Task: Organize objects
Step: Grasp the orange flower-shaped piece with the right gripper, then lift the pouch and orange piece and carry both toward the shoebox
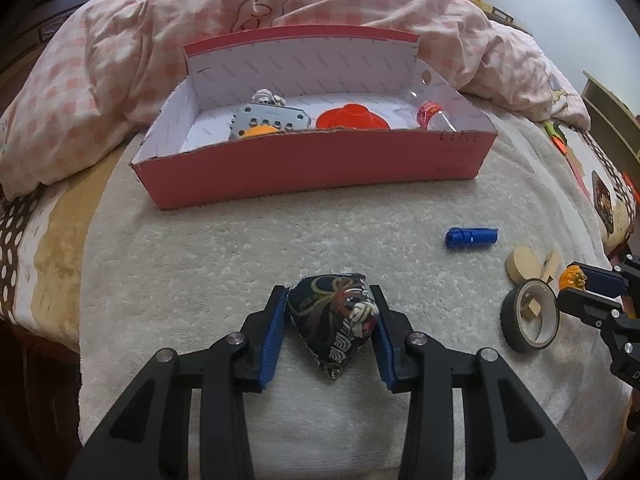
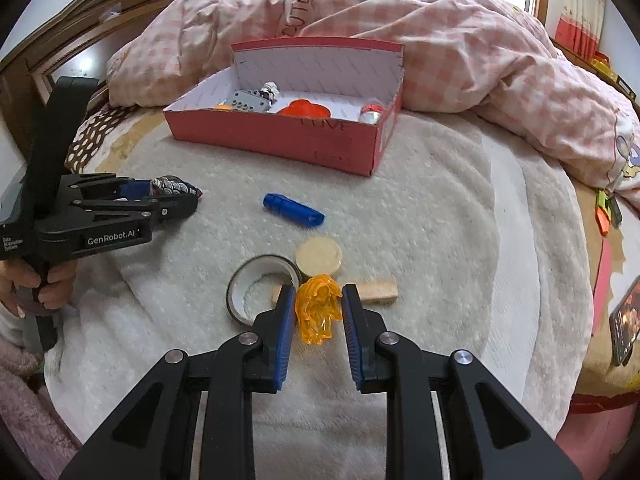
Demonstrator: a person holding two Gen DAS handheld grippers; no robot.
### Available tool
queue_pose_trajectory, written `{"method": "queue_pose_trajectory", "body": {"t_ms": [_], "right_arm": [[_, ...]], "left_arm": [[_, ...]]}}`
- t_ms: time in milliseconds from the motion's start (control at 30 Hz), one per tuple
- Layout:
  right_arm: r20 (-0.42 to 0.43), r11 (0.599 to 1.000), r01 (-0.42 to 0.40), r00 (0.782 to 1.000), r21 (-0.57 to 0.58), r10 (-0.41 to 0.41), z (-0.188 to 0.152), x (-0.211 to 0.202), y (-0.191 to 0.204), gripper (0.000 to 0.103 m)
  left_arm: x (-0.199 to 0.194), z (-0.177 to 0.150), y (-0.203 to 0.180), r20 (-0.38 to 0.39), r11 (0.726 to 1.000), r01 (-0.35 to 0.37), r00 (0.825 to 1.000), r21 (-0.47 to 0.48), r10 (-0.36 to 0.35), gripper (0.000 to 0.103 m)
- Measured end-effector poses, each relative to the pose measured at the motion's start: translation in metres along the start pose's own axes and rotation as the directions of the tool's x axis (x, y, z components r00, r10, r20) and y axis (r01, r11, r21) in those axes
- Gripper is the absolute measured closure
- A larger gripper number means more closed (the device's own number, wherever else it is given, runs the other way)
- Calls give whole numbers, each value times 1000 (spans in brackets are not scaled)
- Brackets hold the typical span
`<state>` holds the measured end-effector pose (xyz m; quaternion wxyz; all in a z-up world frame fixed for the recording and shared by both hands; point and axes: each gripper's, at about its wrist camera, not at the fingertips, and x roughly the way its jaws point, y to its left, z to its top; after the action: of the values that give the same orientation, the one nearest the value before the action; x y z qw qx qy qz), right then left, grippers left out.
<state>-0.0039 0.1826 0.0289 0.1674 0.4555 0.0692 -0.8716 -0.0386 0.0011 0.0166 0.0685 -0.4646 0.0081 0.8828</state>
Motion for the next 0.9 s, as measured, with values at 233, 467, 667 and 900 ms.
{"method": "queue_pose_trajectory", "body": {"t_ms": [233, 467, 667, 900], "right_arm": [[13, 1000, -18, 1000, -2, 18, 8, 2, 3, 79], [31, 999, -48, 998, 19, 48, 12, 1, 2, 79], [47, 995, -95, 994, 26, 94, 22, 0, 3, 79], [23, 985, -173, 985, -27, 173, 32, 12, 25, 79]], "left_arm": [[-7, 3, 8, 28, 1000, -14, 999, -8, 14, 64], [-10, 4, 14, 45, 1000, -4, 999, -16, 4, 64], [-16, 6, 25, 63, 1000, -8, 998, -25, 10, 64], [-9, 5, 38, 54, 999, -23, 998, -36, 25, 64]]}}
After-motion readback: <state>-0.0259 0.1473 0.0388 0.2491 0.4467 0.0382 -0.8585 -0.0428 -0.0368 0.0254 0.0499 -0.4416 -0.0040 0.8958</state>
